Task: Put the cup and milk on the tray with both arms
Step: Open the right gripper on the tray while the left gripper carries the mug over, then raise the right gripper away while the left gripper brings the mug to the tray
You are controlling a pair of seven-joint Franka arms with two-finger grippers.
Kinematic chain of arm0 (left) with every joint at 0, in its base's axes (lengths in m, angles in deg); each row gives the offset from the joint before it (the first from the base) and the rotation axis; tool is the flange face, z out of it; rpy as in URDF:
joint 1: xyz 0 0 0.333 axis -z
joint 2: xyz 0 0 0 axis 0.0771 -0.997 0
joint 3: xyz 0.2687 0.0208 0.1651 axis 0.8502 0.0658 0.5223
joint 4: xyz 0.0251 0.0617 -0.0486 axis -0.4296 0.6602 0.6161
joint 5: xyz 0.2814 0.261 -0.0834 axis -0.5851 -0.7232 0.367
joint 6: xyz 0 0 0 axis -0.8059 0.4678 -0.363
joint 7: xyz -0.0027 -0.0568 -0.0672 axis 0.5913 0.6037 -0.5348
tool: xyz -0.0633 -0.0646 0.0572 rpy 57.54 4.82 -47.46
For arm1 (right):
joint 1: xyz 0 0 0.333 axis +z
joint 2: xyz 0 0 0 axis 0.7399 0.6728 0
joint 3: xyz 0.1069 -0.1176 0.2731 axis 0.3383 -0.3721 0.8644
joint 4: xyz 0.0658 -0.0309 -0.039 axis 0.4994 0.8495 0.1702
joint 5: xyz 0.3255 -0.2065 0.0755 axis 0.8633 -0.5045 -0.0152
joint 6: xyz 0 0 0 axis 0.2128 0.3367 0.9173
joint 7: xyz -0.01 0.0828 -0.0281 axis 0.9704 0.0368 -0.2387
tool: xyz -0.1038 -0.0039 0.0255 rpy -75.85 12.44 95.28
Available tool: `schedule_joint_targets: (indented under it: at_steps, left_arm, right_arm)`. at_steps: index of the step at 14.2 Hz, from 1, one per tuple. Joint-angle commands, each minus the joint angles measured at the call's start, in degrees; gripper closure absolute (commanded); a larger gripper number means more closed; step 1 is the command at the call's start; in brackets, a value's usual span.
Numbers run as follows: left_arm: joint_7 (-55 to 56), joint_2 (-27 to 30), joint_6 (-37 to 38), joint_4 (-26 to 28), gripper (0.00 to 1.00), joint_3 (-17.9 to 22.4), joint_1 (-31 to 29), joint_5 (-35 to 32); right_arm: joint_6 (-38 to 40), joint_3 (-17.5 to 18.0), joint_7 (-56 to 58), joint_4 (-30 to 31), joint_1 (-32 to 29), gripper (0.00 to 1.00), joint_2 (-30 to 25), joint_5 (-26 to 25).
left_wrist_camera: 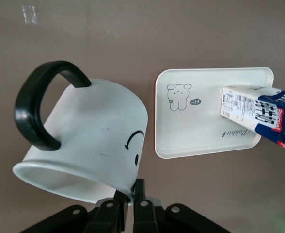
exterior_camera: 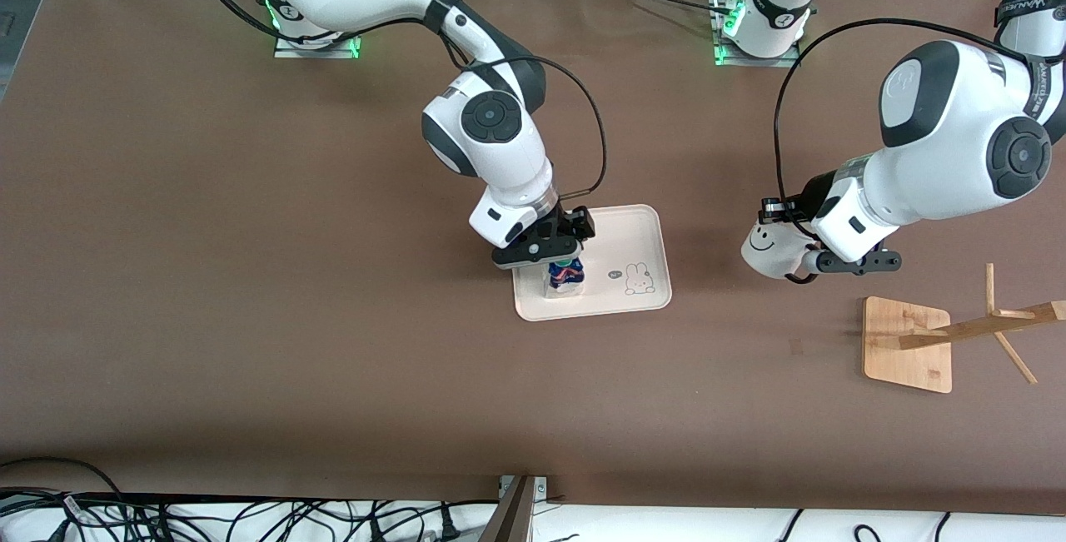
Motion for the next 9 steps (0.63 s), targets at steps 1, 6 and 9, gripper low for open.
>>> schedule_joint_targets:
  at_steps: [1, 6, 9]
  left_arm:
    - [5.92, -2.08, 2.05, -2.93, 1.0, 0.18, 0.19, 3.25]
    - [17.61, -5.5, 2.58, -3.98, 1.0, -0.09, 1.33, 7.2]
    - [25.61, -8.48, 2.4, -6.34, 1.0, -0.09, 3.26, 8.8]
  right_arm:
    - [6.55, -0.31, -1.88, 0.44, 0.26, 0.0, -4.87, -1.02]
    - [23.06, -0.4, -1.71, 0.35, 0.18, 0.0, -13.39, -1.02]
    - [31.6, -2.4, -1.7, 0.35, -0.18, 0.0, -18.23, -1.02]
